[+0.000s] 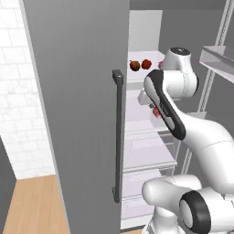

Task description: Place one bell pepper and one steak in each tupperware on the nearby counter, to pack two identical lunches.

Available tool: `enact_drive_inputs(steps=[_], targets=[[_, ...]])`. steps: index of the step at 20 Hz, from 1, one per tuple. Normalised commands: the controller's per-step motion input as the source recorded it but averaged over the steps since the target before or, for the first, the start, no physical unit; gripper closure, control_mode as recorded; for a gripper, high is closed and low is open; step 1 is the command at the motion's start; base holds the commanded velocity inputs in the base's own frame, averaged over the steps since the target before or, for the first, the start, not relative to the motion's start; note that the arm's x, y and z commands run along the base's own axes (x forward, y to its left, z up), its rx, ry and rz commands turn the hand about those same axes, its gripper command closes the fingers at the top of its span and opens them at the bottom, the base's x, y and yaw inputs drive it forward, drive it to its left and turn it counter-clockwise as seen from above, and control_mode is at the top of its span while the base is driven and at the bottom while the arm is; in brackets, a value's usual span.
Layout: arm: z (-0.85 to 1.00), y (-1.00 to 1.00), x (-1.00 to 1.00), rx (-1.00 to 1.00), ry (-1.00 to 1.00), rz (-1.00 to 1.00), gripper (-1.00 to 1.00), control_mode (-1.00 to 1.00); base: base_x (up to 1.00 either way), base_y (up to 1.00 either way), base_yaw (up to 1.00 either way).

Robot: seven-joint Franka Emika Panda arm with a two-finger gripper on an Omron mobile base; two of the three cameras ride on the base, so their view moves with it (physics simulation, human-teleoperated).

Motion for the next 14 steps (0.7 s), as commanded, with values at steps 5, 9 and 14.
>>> enact_drive_inputs(steps=[5,9,14], targets=[[-0.07,-0.11,-0.06,0.0,-0.07,-0.02,-1.0,-1.0,0.0,0.0,0.0],[-0.3,-0.22,-0.02,0.0,-0.17,-0.06,-1.0,-1.0,0.0,0.0,0.0],[-0.55,-0.31,0.0,-0.02,-0.2,-0.13,-1.0,-1.0,0.0,0.0,0.0]])
